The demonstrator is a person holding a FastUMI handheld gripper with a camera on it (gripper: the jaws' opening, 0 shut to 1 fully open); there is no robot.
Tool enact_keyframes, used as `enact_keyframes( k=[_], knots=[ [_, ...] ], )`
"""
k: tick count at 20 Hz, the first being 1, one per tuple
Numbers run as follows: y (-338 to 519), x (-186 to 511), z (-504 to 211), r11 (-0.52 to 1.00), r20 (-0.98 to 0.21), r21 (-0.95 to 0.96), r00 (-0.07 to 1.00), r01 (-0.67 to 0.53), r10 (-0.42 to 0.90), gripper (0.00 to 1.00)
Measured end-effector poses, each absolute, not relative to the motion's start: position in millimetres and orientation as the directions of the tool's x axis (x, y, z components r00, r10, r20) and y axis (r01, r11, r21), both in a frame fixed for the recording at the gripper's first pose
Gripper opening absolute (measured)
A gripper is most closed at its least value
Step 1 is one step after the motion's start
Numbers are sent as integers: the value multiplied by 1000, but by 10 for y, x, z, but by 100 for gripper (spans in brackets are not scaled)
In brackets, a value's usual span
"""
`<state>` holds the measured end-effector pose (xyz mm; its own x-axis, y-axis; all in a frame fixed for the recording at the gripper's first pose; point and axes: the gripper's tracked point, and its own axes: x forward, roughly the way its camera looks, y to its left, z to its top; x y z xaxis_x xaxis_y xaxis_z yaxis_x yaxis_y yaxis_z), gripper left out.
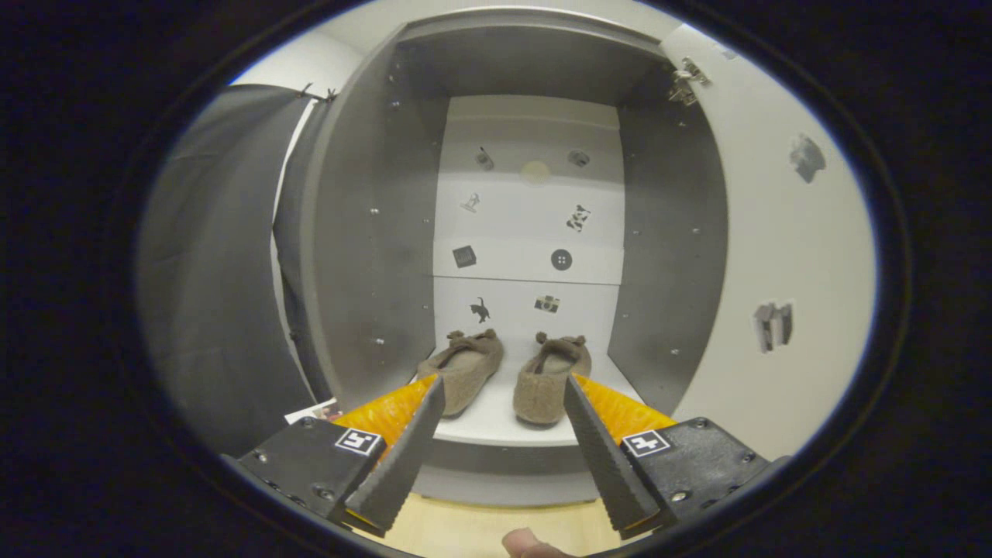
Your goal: Open the shoe cabinet door, grab the shoes and put them into the shoe cabinet, then close the shoe cabinet door.
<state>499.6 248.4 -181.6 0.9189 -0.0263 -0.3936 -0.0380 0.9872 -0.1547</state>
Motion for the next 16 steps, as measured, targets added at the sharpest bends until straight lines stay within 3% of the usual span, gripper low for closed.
enact_keyframes(
  k=[12,16],
  knots=[
    [2203,2733,-1522,988,-340,-141,940,-64,13,99],
    [2141,2059,-1358,975,-291,-145,949,-170,122,99]
  ],
)
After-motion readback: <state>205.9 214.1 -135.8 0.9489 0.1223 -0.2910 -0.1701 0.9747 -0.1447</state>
